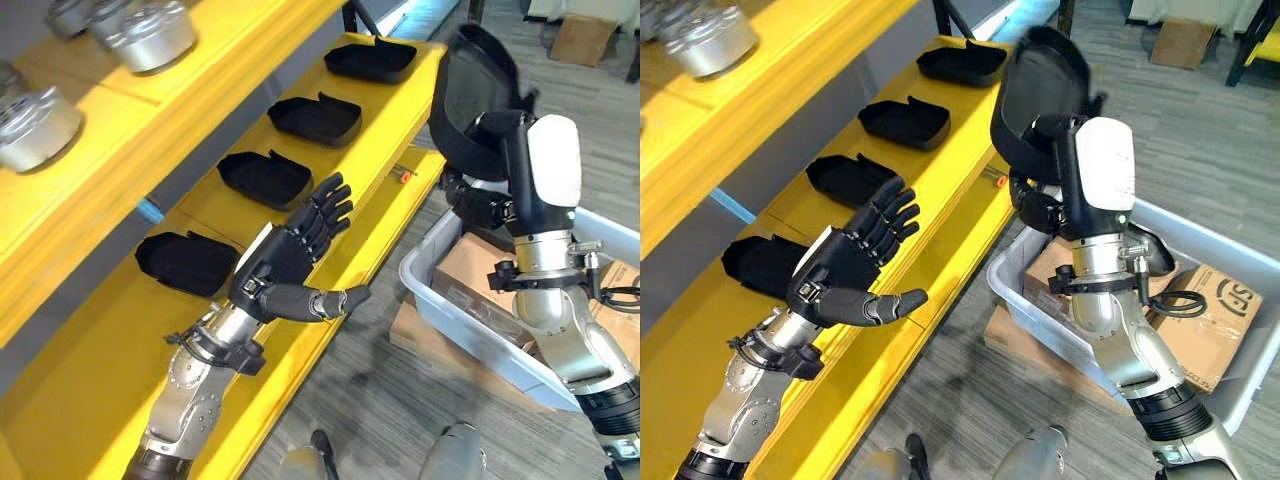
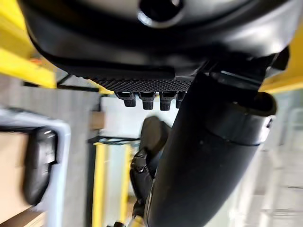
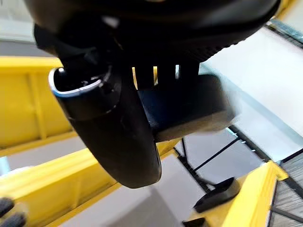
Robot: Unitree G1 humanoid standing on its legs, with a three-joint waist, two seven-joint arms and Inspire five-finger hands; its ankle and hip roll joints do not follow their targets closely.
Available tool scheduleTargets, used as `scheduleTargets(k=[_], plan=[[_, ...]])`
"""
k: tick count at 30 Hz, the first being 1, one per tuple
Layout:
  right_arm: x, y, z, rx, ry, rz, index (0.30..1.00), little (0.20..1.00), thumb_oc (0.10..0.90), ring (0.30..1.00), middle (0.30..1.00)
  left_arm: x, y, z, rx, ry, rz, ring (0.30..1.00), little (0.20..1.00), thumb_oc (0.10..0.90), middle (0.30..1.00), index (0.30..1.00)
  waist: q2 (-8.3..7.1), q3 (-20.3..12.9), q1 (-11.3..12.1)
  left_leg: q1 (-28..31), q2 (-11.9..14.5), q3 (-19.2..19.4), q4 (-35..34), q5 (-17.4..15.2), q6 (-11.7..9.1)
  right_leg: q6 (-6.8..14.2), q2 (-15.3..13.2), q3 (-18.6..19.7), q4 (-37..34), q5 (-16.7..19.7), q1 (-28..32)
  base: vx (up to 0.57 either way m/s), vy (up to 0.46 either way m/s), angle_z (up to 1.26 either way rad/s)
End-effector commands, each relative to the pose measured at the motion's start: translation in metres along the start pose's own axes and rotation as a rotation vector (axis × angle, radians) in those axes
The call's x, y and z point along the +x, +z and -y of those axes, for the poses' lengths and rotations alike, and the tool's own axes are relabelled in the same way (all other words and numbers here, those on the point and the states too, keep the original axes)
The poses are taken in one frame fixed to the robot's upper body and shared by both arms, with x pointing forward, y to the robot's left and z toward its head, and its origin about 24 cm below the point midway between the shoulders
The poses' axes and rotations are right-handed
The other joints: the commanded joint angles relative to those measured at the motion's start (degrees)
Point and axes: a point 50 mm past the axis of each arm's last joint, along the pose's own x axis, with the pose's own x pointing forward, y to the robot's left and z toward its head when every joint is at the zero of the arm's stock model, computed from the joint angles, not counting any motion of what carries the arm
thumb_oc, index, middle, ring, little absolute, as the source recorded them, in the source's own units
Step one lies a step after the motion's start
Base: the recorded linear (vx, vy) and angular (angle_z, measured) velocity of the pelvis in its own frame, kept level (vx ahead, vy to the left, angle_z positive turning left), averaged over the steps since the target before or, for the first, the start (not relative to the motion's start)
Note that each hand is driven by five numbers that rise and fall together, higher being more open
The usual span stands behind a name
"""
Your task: Move parts from the plastic box to the shelf.
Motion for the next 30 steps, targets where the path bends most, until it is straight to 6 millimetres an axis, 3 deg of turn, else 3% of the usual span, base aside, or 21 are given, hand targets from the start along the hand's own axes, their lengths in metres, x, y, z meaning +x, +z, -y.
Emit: scheduleTargets(k=[1,2,3,5,6,7,9,10,13,15,16,17,18,20,21,24,27,29,30], plan=[[0.037,0.038,0.033,0.055,-0.288,0.207,0.300,0.300,0.400,0.300,0.300,0.002,0.033,0.013,0.121,-0.046,0.191,1.000,1.000,0.900,1.000,1.000,1.42,-5.88,0.37,3.62,2.72,-0.15,5.72,-1.30,-0.55,-2.73,2.66,-4.16,-4.62,-3.35,4.16,-0.24,0.518,0.54],[0.036,0.033,0.034,0.043,-0.315,0.179,0.300,0.300,0.400,0.300,0.300,0.003,0.036,0.012,0.138,-0.051,0.189,1.000,1.000,0.900,1.000,1.000,1.02,-6.16,0.04,6.06,1.68,1.85,2.73,-5.83,0.21,-0.59,1.14,-4.32,-5.54,-1.69,4.43,-0.11,0.309,0.02],[0.035,0.032,0.035,0.043,-0.318,0.169,0.300,0.300,0.400,0.300,0.300,0.004,0.037,0.012,0.143,-0.054,0.188,1.000,1.000,0.900,1.000,1.000,0.82,-6.33,-0.05,6.81,1.11,2.54,1.50,-7.13,0.62,0.07,0.66,-4.75,-6.29,-0.76,4.52,-0.14,0.405,0.04],[0.026,0.023,0.032,0.037,-0.342,0.118,0.300,0.300,0.400,0.300,0.300,0.008,0.038,0.015,0.180,-0.098,0.173,1.000,1.000,0.900,1.000,1.000,-0.85,-6.97,0.03,7.91,-1.86,3.81,-1.18,-12.06,2.84,3.64,-1.94,-5.12,-12.24,6.58,5.53,-0.15,0.332,0.21],[0.025,0.022,0.032,0.036,-0.345,0.114,0.300,0.300,0.400,0.300,0.300,0.008,0.038,0.016,0.179,-0.101,0.170,1.000,1.000,0.900,1.000,1.000,-1.05,-7.03,0.11,7.87,-2.16,3.80,-1.15,-12.40,3.06,4.02,-2.14,-5.13,-13.14,7.50,5.73,-0.14,0.316,0.36],[0.020,0.018,0.031,0.008,-0.358,0.097,0.300,0.300,0.400,0.300,0.300,0.009,0.037,0.016,0.197,-0.106,0.159,1.000,1.000,0.900,1.000,1.000,-1.68,-7.28,0.57,7.69,-3.66,3.44,-1.49,-13.59,3.83,5.85,-3.40,-5.08,-17.02,11.95,6.09,-0.12,0.231,0.39],[0.017,0.016,0.031,-0.004,-0.362,0.089,0.300,0.300,0.400,0.300,0.300,0.010,0.037,0.017,0.212,-0.116,0.155,1.000,1.000,0.900,1.000,1.000,-2.04,-7.52,0.83,7.61,-4.54,3.31,-1.81,-14.04,4.43,6.71,-4.08,-5.11,-19.23,14.25,6.37,-0.16,0.256,0.20],[0.010,0.012,0.033,-0.025,-0.352,0.071,0.300,0.300,0.400,0.300,0.300,0.011,0.039,0.019,0.206,-0.130,0.161,1.000,1.000,0.900,1.000,1.000,-2.83,-7.52,1.29,6.55,-7.14,3.59,-2.87,-13.72,5.61,7.92,-5.96,-5.80,-23.29,18.25,5.25,-0.24,0.342,0.17],[0.005,0.012,0.033,-0.037,-0.338,0.068,0.300,0.300,0.400,0.300,0.300,0.013,0.040,0.021,0.203,-0.147,0.163,1.000,1.000,0.900,1.000,1.000,-2.97,-7.70,1.40,5.70,-9.26,2.31,-4.93,-13.23,6.74,8.33,-6.35,-3.19,-23.60,18.39,3.09,-0.19,0.313,0.40],[-0.001,0.012,0.034,-0.033,-0.324,0.054,0.300,0.300,0.400,0.300,0.300,0.016,0.040,0.021,0.204,-0.152,0.152,1.000,1.000,0.900,1.000,1.000,-2.83,-7.57,0.45,5.21,-10.07,-0.87,-6.55,-12.49,7.46,7.80,-4.77,2.24,-22.85,17.95,1.98,-0.11,0.184,0.06],[-0.008,0.010,0.033,-0.034,-0.315,0.043,0.300,0.300,0.400,0.300,0.300,0.017,0.038,0.022,0.200,-0.160,0.135,1.000,1.000,0.900,1.000,1.000,-2.91,-7.38,-0.53,5.18,-10.25,-3.36,-8.09,-11.71,8.00,7.16,-2.81,7.04,-19.26,17.21,0.50,-0.08,0.102,0.27],[-0.011,0.010,0.032,-0.032,-0.309,0.039,0.300,0.300,0.400,0.300,0.300,0.016,0.037,0.022,0.209,-0.163,0.125,1.000,1.000,0.900,1.000,1.000,-2.98,-7.28,-0.91,5.23,-10.16,-4.12,-8.70,-11.25,8.11,6.84,-1.72,8.82,-17.13,16.33,-0.12,-0.11,0.107,0.71],[-0.018,0.008,0.032,-0.025,-0.298,0.032,0.300,0.300,0.400,0.300,0.300,0.014,0.035,0.021,0.214,-0.166,0.109,1.000,1.000,0.900,1.000,1.000,-3.03,-7.36,-1.36,4.98,-10.24,-5.48,-10.44,-9.63,8.21,5.91,2.20,11.36,-13.62,12.72,-0.30,-0.06,0.072,0.77],[-0.021,0.008,0.032,-0.020,-0.288,0.035,0.300,0.300,0.400,0.300,0.300,0.013,0.035,0.021,0.210,-0.158,0.100,1.000,1.000,0.900,1.000,1.000,-2.81,-7.40,-1.58,5.21,-10.05,-6.33,-11.47,-8.89,8.13,5.24,4.63,12.03,-11.45,9.78,-0.10,-0.04,0.063,0.68],[-0.025,0.012,0.035,-0.017,-0.275,0.053,0.300,0.300,0.400,0.300,0.300,0.008,0.035,0.017,0.207,-0.114,0.093,1.000,1.000,0.900,1.000,1.000,-2.73,-7.67,-1.56,5.31,-10.28,-8.16,-14.08,-6.76,8.44,3.58,11.93,12.24,-7.10,2.65,1.78,-0.02,0.053,0.52],[-0.028,0.021,0.042,-0.034,-0.278,0.092,0.300,0.300,0.400,0.300,0.300,0.007,0.037,0.018,0.212,-0.102,0.120,1.000,1.000,0.900,1.000,1.000,-2.91,-7.29,-2.87,4.21,-12.05,-12.43,-14.97,-4.71,8.42,0.43,20.79,18.23,-6.43,-2.11,3.00,-0.09,-0.009,0.80],[-0.027,0.024,0.039,-0.058,-0.295,0.140,0.300,0.300,0.400,0.300,0.300,0.012,0.038,0.017,0.247,-0.102,0.145,1.000,1.000,0.900,1.000,1.000,-2.99,-6.29,-2.80,2.00,-14.20,-13.98,-13.72,-4.09,8.92,-0.39,21.16,19.01,-8.86,-2.41,2.78,-0.16,-0.102,0.92],[-0.021,0.022,0.040,-0.107,-0.314,0.167,0.300,0.300,0.400,0.300,0.300,0.015,0.039,0.017,0.228,-0.125,0.176,1.000,1.000,0.900,1.000,1.000,-2.44,-5.06,-2.97,0.69,-14.36,-10.88,-11.30,-4.72,8.89,-1.02,20.44,16.98,-8.85,-3.26,2.69,-0.20,-0.084,0.74],[-0.020,0.019,0.043,-0.164,-0.322,0.168,0.300,0.300,0.400,0.300,0.300,0.016,0.038,0.020,0.208,-0.176,0.183,1.000,1.000,0.900,1.000,1.000,-2.23,-4.38,-3.82,0.07,-13.35,-6.33,-8.23,-5.61,8.18,-0.96,19.02,14.92,-8.58,-3.20,2.82,-0.19,-0.016,1.02]])
